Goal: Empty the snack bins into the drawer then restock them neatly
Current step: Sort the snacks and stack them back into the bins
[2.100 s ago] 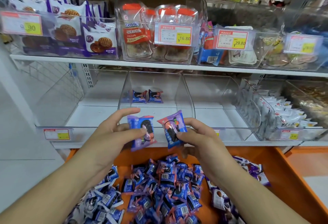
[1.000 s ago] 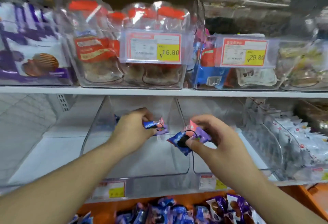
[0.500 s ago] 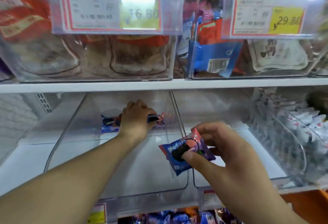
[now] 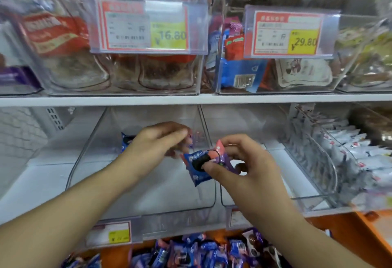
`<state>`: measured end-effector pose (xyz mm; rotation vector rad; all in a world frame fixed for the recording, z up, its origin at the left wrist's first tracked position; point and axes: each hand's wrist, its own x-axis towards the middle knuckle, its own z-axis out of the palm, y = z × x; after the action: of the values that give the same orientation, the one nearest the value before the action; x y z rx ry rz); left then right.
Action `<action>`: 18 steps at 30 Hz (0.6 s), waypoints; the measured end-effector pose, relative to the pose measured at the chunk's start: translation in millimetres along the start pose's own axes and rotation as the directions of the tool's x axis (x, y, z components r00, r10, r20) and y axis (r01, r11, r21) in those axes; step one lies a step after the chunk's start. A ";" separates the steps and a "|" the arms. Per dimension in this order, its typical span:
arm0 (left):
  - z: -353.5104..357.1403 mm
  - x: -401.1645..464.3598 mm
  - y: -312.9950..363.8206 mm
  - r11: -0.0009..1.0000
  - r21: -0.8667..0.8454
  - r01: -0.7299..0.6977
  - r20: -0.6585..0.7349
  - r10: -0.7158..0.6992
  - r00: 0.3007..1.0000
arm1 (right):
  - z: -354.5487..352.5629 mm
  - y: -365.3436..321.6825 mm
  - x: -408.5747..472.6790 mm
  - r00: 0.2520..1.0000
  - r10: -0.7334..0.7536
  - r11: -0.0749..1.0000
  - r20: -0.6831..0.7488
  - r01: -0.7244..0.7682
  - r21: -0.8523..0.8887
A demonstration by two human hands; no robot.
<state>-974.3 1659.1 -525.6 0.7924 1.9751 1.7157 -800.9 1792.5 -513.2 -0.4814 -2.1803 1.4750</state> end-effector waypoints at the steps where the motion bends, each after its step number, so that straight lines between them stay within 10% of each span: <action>1: -1.7 -16.5 8.7 0.999 -0.054 0.006 0.088 -0.001 0.996 | 3.1 -2.1 -0.2 1.000 -0.009 1.000 -0.004 0.009 0.010; 18: -16.5 30.3 -61.3 0.845 0.525 -0.101 -0.066 0.159 0.985 | -9.4 28.8 9.8 0.975 -0.116 0.860 0.190 0.194 -0.471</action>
<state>-1017.1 1661.2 -581.4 1.0498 2.5646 1.3102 -803.0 1815.4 -535.3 -0.3443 -2.6553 0.8894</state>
